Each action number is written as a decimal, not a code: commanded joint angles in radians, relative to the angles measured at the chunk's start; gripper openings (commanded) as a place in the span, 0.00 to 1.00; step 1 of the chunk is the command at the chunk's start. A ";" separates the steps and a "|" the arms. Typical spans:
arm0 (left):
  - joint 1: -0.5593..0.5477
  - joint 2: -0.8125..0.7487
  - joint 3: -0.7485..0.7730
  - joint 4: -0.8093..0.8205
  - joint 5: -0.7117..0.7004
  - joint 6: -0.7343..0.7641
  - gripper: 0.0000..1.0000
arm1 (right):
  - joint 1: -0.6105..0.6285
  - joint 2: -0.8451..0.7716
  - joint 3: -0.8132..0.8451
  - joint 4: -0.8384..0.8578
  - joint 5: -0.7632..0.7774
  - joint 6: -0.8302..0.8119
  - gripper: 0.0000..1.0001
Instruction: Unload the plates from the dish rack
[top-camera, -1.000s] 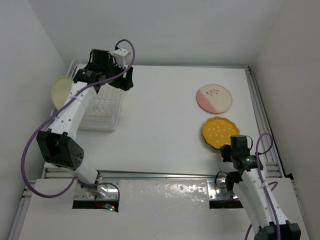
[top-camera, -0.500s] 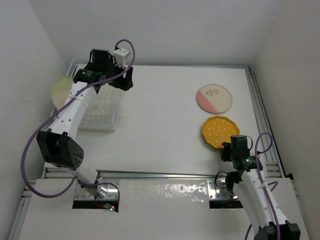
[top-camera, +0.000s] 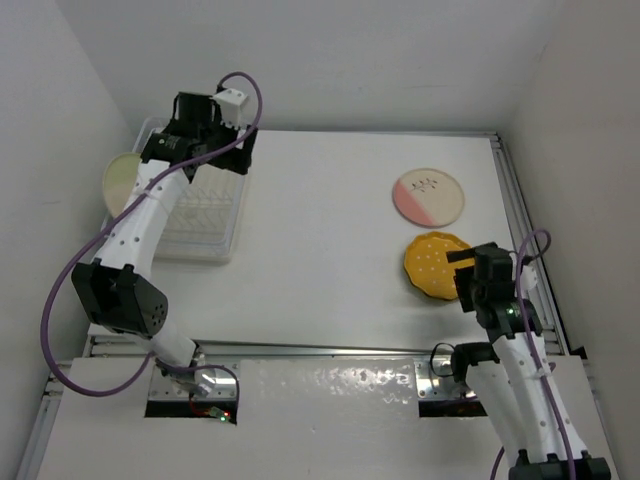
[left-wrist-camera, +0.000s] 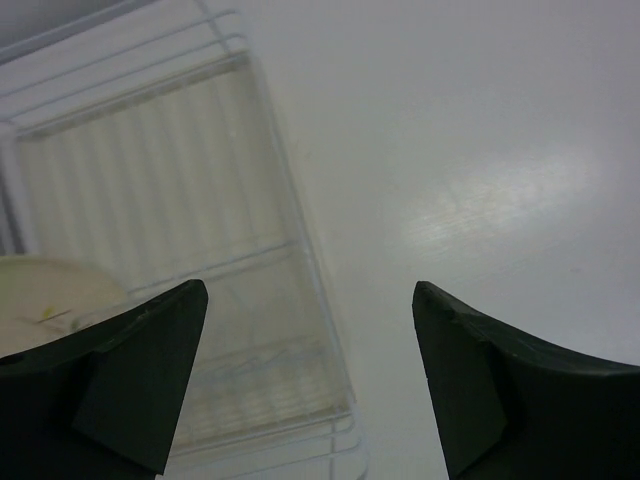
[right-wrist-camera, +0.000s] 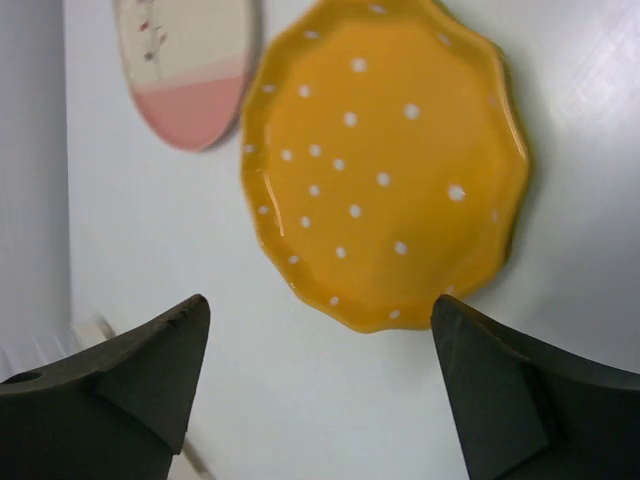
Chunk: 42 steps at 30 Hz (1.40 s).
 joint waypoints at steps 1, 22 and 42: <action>0.073 0.029 0.115 0.010 -0.269 0.015 0.82 | -0.001 0.034 0.077 0.089 -0.099 -0.423 0.93; 0.625 0.255 0.184 -0.023 -0.148 -0.020 0.88 | 0.011 0.525 0.436 0.198 -0.617 -1.045 0.99; 0.733 0.246 0.276 -0.103 0.208 -0.019 0.00 | 0.020 0.424 0.364 0.302 -0.687 -1.004 0.87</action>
